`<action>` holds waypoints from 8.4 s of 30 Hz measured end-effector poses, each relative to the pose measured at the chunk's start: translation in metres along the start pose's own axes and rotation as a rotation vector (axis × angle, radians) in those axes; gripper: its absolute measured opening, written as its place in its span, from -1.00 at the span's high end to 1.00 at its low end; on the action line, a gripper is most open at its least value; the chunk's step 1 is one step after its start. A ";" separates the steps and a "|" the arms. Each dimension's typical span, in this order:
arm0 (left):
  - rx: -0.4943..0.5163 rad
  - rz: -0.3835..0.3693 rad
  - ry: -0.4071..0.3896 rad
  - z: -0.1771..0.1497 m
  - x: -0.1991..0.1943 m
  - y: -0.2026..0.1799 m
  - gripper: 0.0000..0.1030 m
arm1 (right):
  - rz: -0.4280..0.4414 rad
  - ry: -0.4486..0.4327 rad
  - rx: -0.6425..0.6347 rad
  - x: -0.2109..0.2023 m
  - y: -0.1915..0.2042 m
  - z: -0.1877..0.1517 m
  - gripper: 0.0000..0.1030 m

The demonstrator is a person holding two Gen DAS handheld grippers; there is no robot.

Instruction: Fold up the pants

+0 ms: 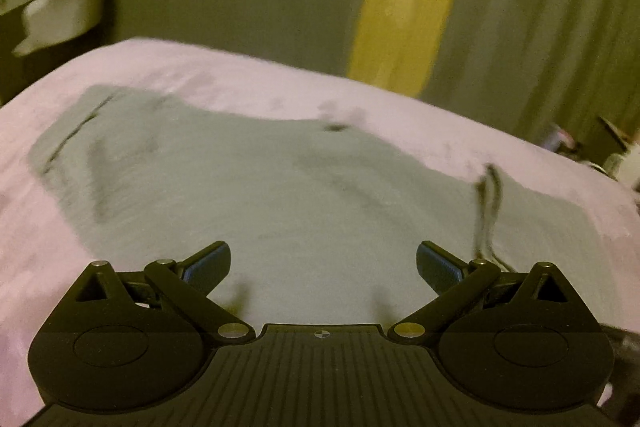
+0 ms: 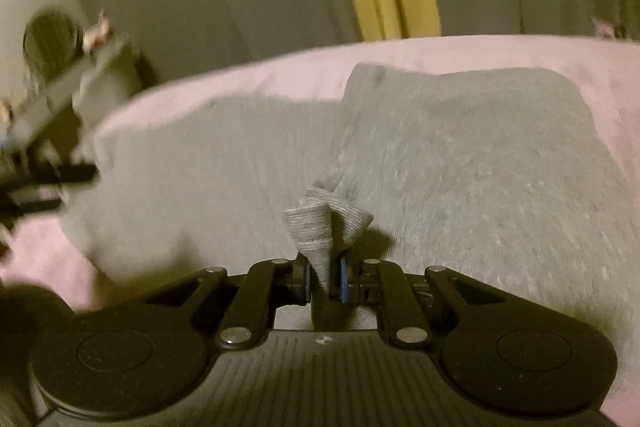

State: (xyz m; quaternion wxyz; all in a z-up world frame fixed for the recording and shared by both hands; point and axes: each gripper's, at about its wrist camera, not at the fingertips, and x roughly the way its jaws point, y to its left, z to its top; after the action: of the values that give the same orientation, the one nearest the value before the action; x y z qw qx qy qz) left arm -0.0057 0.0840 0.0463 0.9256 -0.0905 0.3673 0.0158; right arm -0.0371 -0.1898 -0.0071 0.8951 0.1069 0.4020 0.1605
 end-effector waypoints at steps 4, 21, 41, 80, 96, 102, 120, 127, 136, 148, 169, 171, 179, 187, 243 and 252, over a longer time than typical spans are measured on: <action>0.086 -0.072 0.001 -0.001 0.009 -0.025 -1.00 | 0.047 -0.036 -0.019 -0.018 0.013 -0.003 0.76; 0.137 -0.130 0.170 -0.016 0.064 -0.051 -0.99 | 0.199 -0.128 0.449 -0.075 -0.095 0.009 -0.14; 0.206 -0.250 0.303 -0.020 0.087 -0.084 -0.99 | -0.082 0.029 0.614 -0.065 -0.148 -0.005 -0.57; 0.235 -0.336 0.285 0.013 0.170 -0.145 -0.74 | 0.029 -0.066 0.653 -0.027 -0.198 0.014 0.95; 0.089 -0.512 0.456 0.024 0.203 -0.123 0.07 | 0.024 -0.070 0.655 -0.033 -0.194 0.005 0.93; 0.031 -0.581 0.491 0.023 0.217 -0.116 -0.31 | 0.033 -0.069 0.666 -0.031 -0.196 0.004 0.93; 0.213 -0.446 0.393 0.027 0.188 -0.144 0.62 | 0.014 -0.071 0.632 -0.030 -0.190 0.007 0.93; 0.278 -0.434 0.309 0.038 0.152 -0.163 0.64 | -0.019 -0.088 0.567 -0.043 -0.170 0.009 0.48; 0.252 -0.405 0.287 0.044 0.134 -0.138 0.64 | -0.032 -0.056 0.435 -0.046 -0.133 0.012 0.39; 0.257 -0.366 0.283 0.042 0.132 -0.124 0.63 | -0.078 -0.054 0.351 -0.044 -0.126 0.016 0.39; 0.259 -0.360 0.285 0.044 0.135 -0.120 0.62 | -0.118 -0.095 0.288 -0.059 -0.117 0.022 0.23; 0.267 -0.348 0.264 0.049 0.130 -0.118 0.62 | -0.128 -0.103 0.244 -0.061 -0.112 0.022 0.00; 0.208 -0.298 0.279 0.059 0.131 -0.079 0.62 | -0.125 -0.037 0.174 -0.045 -0.095 0.021 -0.02; 0.182 -0.233 0.288 0.050 0.150 -0.063 0.46 | -0.141 0.022 0.081 -0.024 -0.080 0.019 -0.06; -0.063 -0.090 0.268 0.017 0.116 -0.002 -0.77 | -0.297 -0.017 -0.054 -0.009 -0.023 0.007 -0.17; -0.653 -0.075 0.035 0.027 0.068 0.120 -0.78 | -0.319 0.023 -0.160 0.004 -0.014 -0.004 -0.17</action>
State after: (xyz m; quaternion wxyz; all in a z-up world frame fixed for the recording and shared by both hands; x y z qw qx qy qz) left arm 0.0506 0.2044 0.0004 0.8411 -0.3962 0.3553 0.0968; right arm -0.0350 -0.2007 -0.0167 0.9102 -0.0316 0.4100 0.0490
